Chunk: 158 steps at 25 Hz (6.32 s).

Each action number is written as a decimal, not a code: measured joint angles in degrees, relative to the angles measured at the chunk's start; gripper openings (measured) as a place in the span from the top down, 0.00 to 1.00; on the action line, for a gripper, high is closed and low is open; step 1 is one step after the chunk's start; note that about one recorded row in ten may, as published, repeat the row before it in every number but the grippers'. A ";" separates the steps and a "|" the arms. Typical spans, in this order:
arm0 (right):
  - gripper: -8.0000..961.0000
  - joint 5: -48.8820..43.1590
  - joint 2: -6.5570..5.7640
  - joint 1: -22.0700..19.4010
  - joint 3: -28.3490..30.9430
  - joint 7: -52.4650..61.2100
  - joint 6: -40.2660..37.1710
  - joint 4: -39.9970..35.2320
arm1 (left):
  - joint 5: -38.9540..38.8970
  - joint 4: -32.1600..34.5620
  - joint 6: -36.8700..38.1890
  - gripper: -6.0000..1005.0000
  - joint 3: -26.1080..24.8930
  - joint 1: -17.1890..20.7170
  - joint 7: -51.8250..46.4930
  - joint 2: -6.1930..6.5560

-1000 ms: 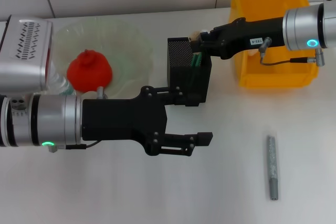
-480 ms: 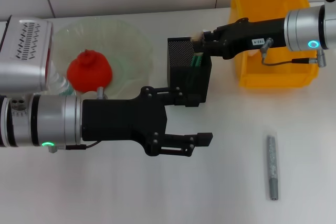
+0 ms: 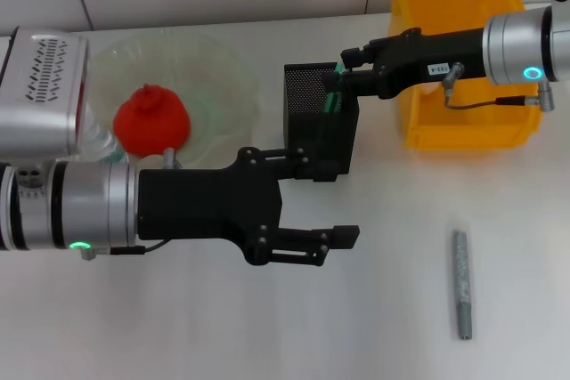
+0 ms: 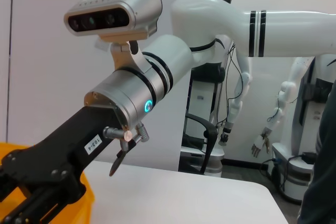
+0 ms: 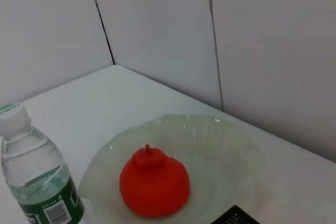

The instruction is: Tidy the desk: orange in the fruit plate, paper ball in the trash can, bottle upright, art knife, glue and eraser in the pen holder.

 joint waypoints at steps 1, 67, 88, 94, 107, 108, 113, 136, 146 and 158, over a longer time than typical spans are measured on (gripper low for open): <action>0.50 0.01 0.10 -0.28 -0.04 0.00 -0.06 -0.58 | 0.00 0.00 -0.02 0.21 0.00 0.04 0.06 0.01; 0.20 -34.84 1.46 -4.02 -24.03 36.00 -32.00 -35.53 | 0.25 0.52 1.34 0.21 -1.07 2.94 2.13 0.45; 0.21 -39.25 1.46 -3.73 -24.87 34.88 -36.26 -36.48 | 0.31 0.54 1.76 0.21 -0.88 2.96 2.19 0.37; 0.21 -39.28 1.56 -5.85 -25.31 24.38 -35.71 -38.49 | 0.39 0.54 1.88 0.21 -0.88 2.88 2.19 0.37; 0.21 -42.54 1.65 -7.17 -28.85 8.56 -33.71 -38.15 | 0.26 0.41 1.86 0.21 -1.23 2.75 2.19 0.37; 0.21 -42.71 1.65 -7.19 -29.05 7.98 -33.46 -37.97 | 0.24 0.39 1.85 0.21 -1.23 2.72 2.19 0.37; 0.21 -42.90 1.62 -6.96 -30.20 5.88 -33.05 -37.66 | 0.11 0.46 1.87 0.21 -1.32 2.83 2.18 0.37; 0.21 -47.18 1.70 -6.92 -36.39 -1.20 -32.41 -38.24 | -0.04 0.22 1.52 0.21 -1.12 2.58 2.05 0.17; 0.21 -47.31 1.73 -6.83 -38.20 -2.68 -30.25 -37.08 | -0.12 0.45 1.79 0.22 -0.97 2.85 1.84 0.11; 0.21 -47.35 1.72 -5.55 -40.07 -5.47 -26.48 -33.39 | -0.12 0.12 1.59 0.22 -1.33 2.52 1.64 0.11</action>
